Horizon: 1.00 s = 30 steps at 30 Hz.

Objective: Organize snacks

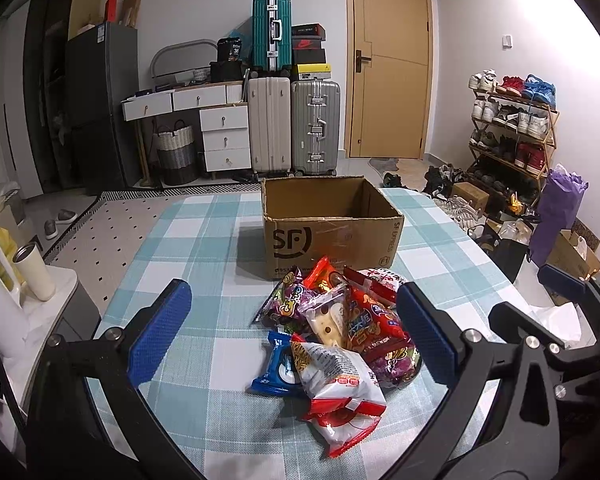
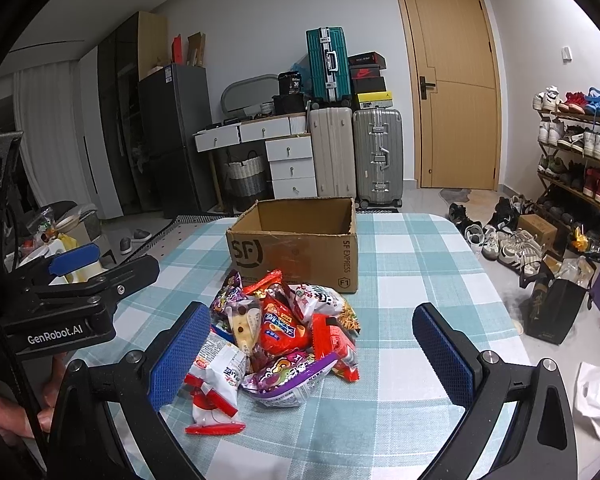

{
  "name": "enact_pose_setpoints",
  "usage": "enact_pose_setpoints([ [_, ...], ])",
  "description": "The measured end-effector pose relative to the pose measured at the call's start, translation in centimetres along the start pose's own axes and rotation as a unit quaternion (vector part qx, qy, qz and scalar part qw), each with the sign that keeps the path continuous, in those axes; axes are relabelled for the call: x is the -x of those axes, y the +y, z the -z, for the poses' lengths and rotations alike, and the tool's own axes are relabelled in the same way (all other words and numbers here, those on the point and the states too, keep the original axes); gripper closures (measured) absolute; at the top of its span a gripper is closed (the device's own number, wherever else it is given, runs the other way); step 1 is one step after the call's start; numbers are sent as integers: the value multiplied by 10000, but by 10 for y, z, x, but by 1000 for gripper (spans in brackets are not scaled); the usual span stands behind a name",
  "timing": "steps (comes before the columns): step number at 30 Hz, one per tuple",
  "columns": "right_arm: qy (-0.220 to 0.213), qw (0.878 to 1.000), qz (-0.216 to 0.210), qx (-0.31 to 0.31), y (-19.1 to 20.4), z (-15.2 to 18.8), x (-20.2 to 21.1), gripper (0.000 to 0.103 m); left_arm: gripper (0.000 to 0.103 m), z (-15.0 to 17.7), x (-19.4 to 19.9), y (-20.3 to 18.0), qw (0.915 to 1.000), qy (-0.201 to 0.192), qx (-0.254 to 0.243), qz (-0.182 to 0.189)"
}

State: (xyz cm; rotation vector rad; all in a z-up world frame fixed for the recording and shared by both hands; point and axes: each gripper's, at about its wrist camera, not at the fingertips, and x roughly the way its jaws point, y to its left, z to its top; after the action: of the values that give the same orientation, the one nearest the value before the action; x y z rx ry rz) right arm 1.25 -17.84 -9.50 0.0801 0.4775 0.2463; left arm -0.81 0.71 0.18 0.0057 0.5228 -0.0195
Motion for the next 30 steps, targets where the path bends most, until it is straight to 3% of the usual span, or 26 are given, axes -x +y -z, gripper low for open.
enact_pose_setpoints([
  [30,3,10000,-21,-33,-1,-1,1,0,1,3,-1,-1,10000,-2,15,-3],
])
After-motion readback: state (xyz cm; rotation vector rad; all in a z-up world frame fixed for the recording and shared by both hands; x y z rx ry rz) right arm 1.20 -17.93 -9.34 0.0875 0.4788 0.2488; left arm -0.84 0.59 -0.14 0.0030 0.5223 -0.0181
